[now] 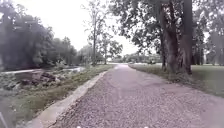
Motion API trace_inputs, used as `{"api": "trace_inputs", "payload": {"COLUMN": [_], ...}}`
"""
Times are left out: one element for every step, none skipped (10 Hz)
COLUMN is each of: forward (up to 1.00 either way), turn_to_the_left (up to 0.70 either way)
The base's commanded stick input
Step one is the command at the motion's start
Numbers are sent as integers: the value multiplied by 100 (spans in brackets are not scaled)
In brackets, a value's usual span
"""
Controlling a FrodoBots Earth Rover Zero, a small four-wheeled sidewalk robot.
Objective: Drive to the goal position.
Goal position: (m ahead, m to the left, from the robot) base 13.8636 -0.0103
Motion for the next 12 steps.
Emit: {"api": "trace_inputs", "payload": {"forward": [70,70,70,70,70,70,70,70,70,70,70,70], "turn_to_the_left": [0,0,0,0,0,0,0,0,0,0,0,0]}}
